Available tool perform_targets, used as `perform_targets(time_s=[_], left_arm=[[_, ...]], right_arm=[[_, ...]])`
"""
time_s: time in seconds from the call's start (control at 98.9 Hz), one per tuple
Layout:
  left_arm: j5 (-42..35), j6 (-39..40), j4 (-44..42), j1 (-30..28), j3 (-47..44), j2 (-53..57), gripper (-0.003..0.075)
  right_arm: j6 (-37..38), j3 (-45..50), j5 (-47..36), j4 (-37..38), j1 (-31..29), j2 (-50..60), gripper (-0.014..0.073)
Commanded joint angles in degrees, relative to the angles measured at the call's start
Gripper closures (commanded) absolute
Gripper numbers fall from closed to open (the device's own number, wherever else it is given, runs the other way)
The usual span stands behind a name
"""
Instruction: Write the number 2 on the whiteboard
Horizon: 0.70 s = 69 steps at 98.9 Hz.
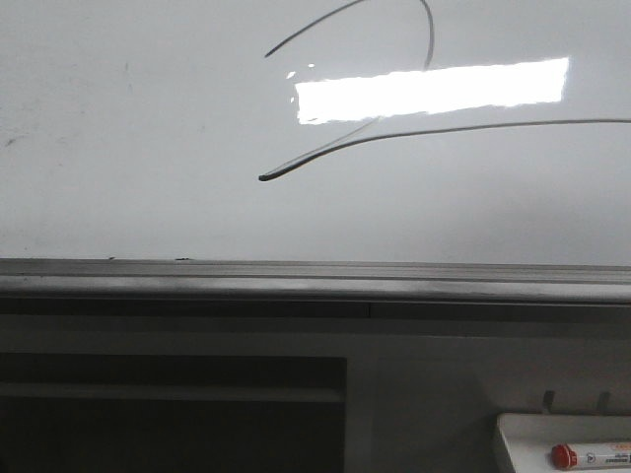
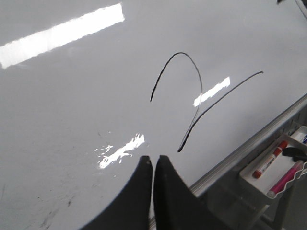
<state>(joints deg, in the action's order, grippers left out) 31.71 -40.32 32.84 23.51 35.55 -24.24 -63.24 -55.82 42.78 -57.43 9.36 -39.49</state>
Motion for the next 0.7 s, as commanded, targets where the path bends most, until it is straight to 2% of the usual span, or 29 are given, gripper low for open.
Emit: perform_targets(time_s=[0.0, 0.061, 0.101, 0.253, 0.303, 0.394, 0.526, 0.688], left_arm=[[-2.78, -0.52, 4.19, -0.11, 3.33, -0.99, 0.0739], [0.56, -2.93, 4.28, -0.11, 5.5, -2.11, 0.0716], [3.77, -5.53, 4.47, -0.11, 7.57, -3.28, 0.0673], [13.13, -14.47, 11.02, 0.22, 15.42, -8.37, 0.0416], [14.81, -16.47, 14.22, 0.78, 17.74, -9.68, 0.0369], [19.07, -20.4, 19.55, 2.14, 21.21, -12.35, 0.037], [26.49, -21.77, 21.2, 4.46, 24.07, -16.46, 0.0389], [27.89, -21.77, 22.04, 7.02, 24.31, -20.6, 0.039]], right_arm=[[-0.78, -6.86, -0.22, -4.18, 3.15, -0.73, 0.0664], [-0.78, -8.61, 1.42, -4.18, 5.19, -1.79, 0.0664], [-0.78, -9.12, 2.9, -4.18, 6.3, -2.66, 0.0664], [-1.31, -9.12, 10.25, -4.18, 10.29, -6.35, 0.0664], [-1.31, -9.12, 10.79, -4.18, 12.12, -7.64, 0.0664], [-2.88, -9.12, 10.14, -4.18, 16.33, -9.78, 0.0664], [-4.45, -9.12, 5.92, -4.18, 24.3, -12.63, 0.0664], [-6.32, -9.12, -0.48, -4.18, 33.82, -16.86, 0.0664]])
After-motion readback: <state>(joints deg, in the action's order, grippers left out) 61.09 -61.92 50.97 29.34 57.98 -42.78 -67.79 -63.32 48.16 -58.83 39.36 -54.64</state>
